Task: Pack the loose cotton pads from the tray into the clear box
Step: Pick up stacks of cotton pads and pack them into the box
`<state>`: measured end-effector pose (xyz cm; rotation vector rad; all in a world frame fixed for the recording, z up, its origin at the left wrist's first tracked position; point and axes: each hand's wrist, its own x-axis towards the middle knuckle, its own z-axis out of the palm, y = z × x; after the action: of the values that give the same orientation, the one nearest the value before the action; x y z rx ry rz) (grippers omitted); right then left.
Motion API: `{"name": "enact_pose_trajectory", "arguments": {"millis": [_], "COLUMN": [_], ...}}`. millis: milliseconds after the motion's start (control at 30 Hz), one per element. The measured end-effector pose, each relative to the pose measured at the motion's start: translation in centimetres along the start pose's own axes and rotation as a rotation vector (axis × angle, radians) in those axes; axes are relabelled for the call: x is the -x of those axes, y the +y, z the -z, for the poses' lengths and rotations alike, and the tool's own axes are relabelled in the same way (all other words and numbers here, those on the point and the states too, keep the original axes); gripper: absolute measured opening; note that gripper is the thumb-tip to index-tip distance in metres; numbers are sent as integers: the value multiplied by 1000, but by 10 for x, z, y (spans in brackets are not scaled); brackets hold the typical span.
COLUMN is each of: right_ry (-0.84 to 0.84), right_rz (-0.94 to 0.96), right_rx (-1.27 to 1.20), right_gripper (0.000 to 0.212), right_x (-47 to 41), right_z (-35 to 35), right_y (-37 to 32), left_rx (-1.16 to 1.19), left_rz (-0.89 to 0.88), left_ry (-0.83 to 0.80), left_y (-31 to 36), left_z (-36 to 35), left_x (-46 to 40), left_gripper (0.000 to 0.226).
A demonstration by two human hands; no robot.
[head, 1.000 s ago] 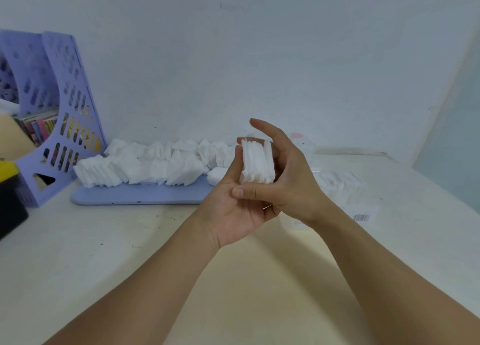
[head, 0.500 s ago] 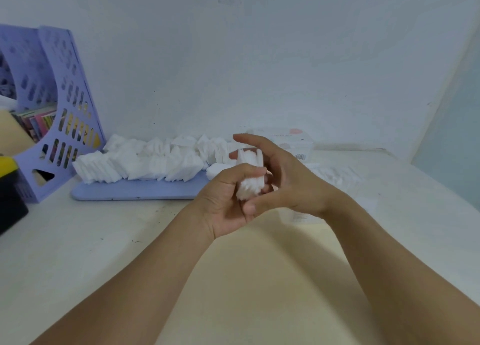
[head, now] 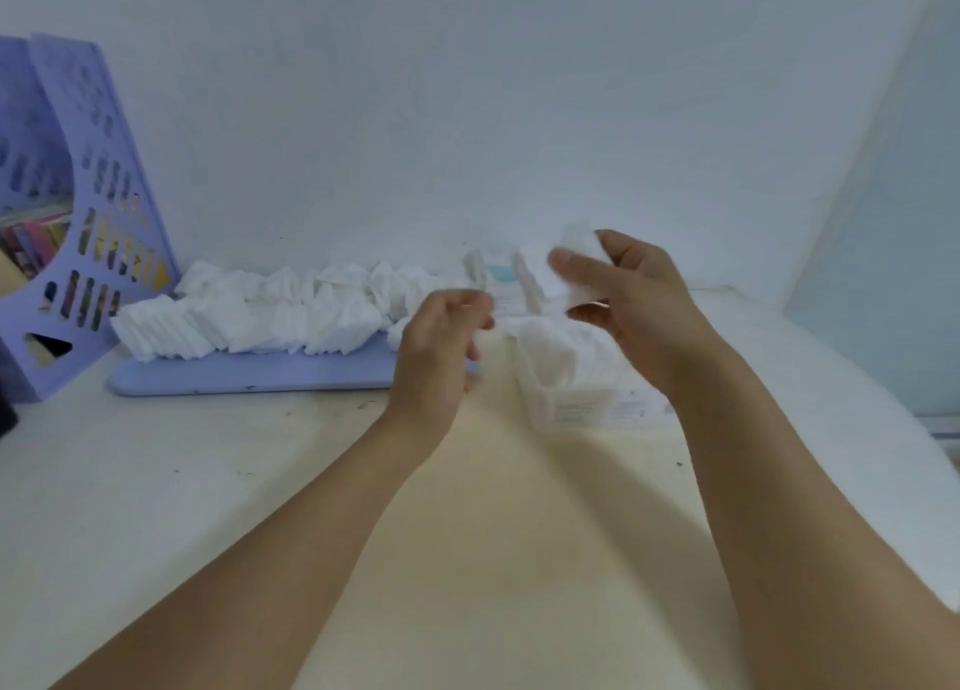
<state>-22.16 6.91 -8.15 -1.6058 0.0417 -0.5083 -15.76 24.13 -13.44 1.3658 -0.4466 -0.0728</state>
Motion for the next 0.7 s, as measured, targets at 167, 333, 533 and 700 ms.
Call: {"name": "enact_pose_trajectory", "arguments": {"millis": [167,333,533,700], "right_ry": [315,190,-19,-115], "right_rz": [-204,-291,-437,-334], "right_rx": [485,752,959,1291], "right_gripper": [33,40,31,33], "right_x": [11,15,-9,-22], "right_z": [65,74,81,70], "right_y": [-10,2,-1,10], "left_rx": [-882,-928,-883,-868], "left_rz": [-621,-607,-586,-603], "left_ry": [-436,-444,-364,-370], "left_y": [-28,-36,-38,-41], "left_z": [-5,-9,-1,-1], "left_x": [11,8,-1,-3], "left_gripper": [47,18,7,7]}}
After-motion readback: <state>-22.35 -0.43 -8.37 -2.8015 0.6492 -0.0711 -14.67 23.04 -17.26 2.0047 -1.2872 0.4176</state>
